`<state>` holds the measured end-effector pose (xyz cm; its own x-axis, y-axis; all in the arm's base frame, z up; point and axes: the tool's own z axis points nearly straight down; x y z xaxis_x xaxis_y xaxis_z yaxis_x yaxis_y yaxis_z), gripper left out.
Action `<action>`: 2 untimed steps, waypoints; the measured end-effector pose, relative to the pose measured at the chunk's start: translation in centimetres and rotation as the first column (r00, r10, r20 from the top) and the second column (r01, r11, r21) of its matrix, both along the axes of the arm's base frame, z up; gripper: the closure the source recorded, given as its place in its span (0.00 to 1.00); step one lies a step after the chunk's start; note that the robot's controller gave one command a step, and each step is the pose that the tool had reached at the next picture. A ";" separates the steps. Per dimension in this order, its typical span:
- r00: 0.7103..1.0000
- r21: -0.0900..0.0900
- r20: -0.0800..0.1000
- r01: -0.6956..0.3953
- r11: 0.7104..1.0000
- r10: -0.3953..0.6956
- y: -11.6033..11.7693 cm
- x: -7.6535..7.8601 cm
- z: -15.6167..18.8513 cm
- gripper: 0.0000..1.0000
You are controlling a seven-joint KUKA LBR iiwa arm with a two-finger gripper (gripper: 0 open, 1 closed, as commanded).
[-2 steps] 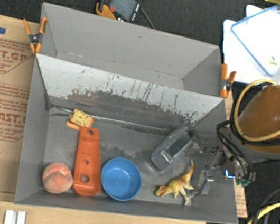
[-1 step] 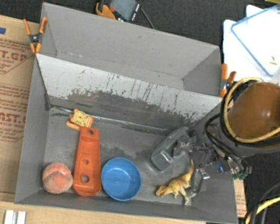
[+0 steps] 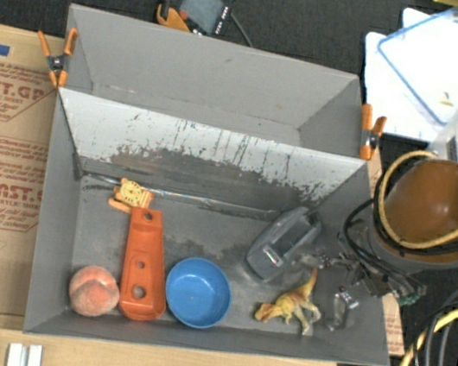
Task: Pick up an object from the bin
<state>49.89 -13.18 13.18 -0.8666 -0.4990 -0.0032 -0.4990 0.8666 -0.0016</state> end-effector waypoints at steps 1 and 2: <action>0.994 0.004 0.001 -0.107 0.994 0.107 1.5 1.0 -5.9 0.00; 0.959 0.008 0.016 -0.284 0.959 0.284 -1.2 -1.6 -6.0 1.00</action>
Offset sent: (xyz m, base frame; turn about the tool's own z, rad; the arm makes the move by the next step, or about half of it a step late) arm -0.0195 -0.0234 -0.0618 -0.2874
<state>48.31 -14.38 7.18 -0.6891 -0.7243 -0.0207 -0.7244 0.6893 -0.0027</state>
